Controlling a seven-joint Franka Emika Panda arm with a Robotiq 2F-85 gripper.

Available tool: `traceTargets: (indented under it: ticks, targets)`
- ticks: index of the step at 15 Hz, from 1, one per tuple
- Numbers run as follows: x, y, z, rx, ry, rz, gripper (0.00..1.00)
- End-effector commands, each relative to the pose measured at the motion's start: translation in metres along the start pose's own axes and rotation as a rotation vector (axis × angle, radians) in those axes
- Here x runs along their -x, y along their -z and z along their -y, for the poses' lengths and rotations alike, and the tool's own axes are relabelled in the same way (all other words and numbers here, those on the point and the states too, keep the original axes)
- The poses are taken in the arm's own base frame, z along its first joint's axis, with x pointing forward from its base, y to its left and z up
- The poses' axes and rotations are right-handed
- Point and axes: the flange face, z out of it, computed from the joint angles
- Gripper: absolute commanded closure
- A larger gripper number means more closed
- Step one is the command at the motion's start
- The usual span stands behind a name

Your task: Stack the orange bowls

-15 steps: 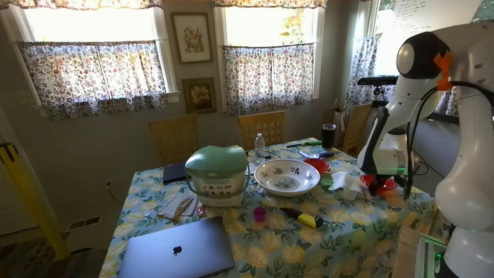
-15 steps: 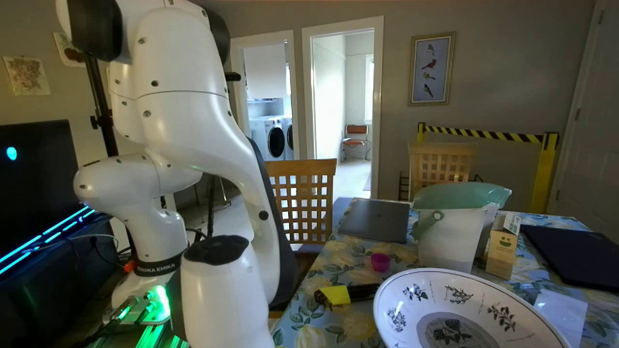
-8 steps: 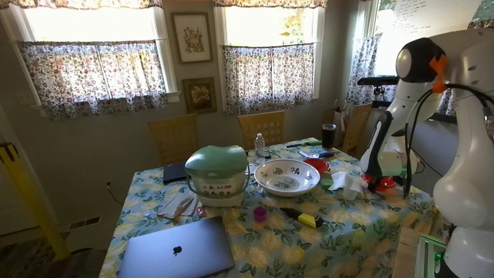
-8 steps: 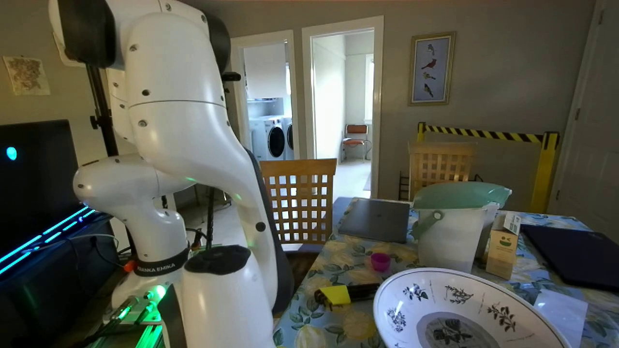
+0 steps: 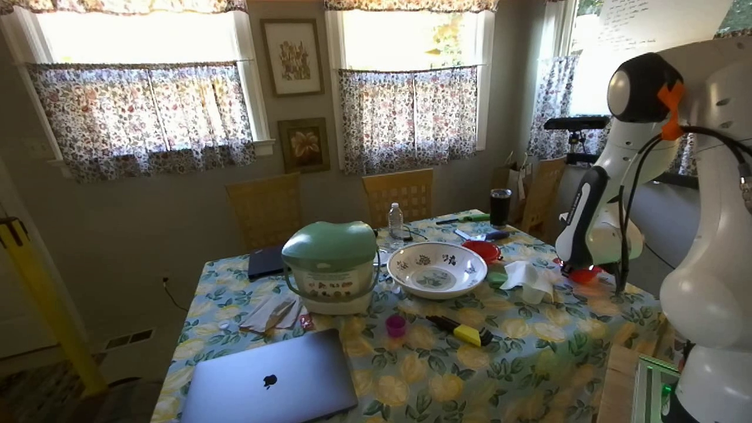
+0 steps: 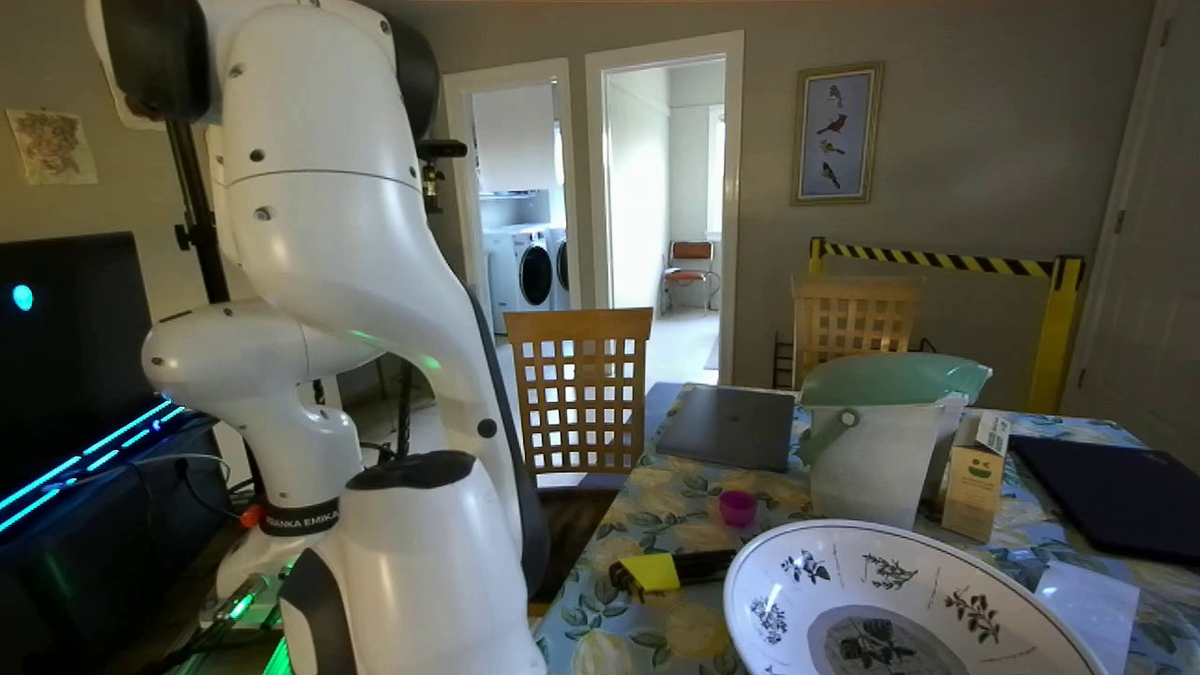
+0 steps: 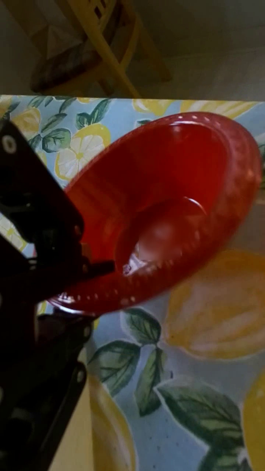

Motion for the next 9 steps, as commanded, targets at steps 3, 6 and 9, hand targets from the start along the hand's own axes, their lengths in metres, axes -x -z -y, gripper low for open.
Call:
traceTargets:
  ticks: [3,6,9]
  targets:
    - [-0.008,0.018,-0.007,0.023,0.000,-0.042,0.99]
    - [-0.019,0.034,-0.018,0.055,-0.001,-0.084,0.98]
    - [-0.042,0.058,-0.038,0.133,0.000,-0.166,0.98]
